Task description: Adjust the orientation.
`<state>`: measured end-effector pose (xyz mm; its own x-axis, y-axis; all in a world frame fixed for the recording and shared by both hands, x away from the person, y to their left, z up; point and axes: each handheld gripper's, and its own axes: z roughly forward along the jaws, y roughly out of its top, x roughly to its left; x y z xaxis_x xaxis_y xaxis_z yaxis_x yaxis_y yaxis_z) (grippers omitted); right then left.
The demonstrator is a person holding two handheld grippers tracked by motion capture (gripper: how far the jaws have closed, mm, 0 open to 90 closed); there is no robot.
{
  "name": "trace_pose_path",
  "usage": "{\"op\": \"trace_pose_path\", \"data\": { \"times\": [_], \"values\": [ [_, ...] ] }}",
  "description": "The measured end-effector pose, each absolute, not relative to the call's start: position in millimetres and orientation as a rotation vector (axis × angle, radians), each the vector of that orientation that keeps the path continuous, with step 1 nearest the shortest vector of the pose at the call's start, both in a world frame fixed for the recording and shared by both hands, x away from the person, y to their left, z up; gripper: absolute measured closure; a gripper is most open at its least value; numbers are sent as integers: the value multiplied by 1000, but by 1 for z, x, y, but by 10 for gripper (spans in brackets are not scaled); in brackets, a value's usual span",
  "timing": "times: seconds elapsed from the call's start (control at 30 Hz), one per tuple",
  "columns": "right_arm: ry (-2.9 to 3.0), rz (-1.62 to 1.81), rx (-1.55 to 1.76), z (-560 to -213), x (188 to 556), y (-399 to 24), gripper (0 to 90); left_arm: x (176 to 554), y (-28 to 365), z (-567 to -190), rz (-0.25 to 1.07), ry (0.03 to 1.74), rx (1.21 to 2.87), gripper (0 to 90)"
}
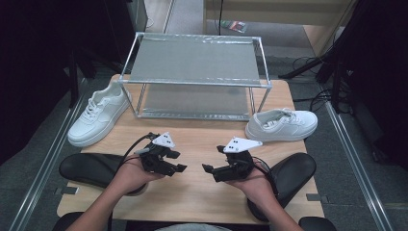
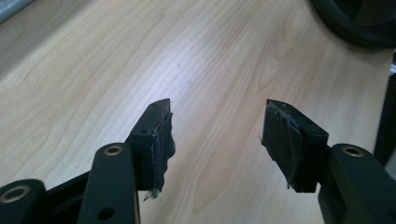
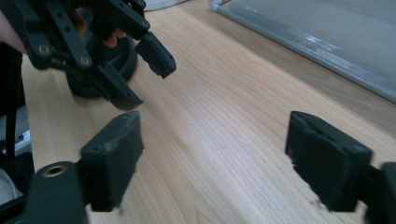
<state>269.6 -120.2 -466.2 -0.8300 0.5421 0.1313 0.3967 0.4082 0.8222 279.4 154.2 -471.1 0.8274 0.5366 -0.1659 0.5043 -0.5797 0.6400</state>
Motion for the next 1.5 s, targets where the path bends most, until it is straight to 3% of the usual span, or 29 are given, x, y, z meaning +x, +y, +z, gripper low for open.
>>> {"op": "trace_pose_path", "data": {
  "times": [0.1, 0.17, 0.27, 0.4, 0.47, 0.63, 1.5],
  "values": [
    [2504, 1365, 815, -466, 268, -121, 169, 273, 160, -473, 51, 712, 2294, 429],
    [2518, 1345, 766, -466, 267, -124, 266, 266, 165, -470, 12, 733, 2291, 433],
    [2530, 1309, 746, -465, 270, -127, 329, 262, 168, -465, 81, 690, 2309, 394],
    [2534, 1284, 737, -465, 274, -131, 361, 265, 176, -464, 73, 725, 2303, 347],
    [2543, 1279, 753, -465, 277, -132, 361, 265, 181, -463, 49, 707, 2300, 319],
    [2558, 1278, 732, -467, 279, -128, 361, 263, 190, -460, 42, 725, 2300, 407],
    [2626, 1275, 718, -472, 287, -116, 362, 255, 253, -457, 125, 916, 2266, 442]
  ]
}}
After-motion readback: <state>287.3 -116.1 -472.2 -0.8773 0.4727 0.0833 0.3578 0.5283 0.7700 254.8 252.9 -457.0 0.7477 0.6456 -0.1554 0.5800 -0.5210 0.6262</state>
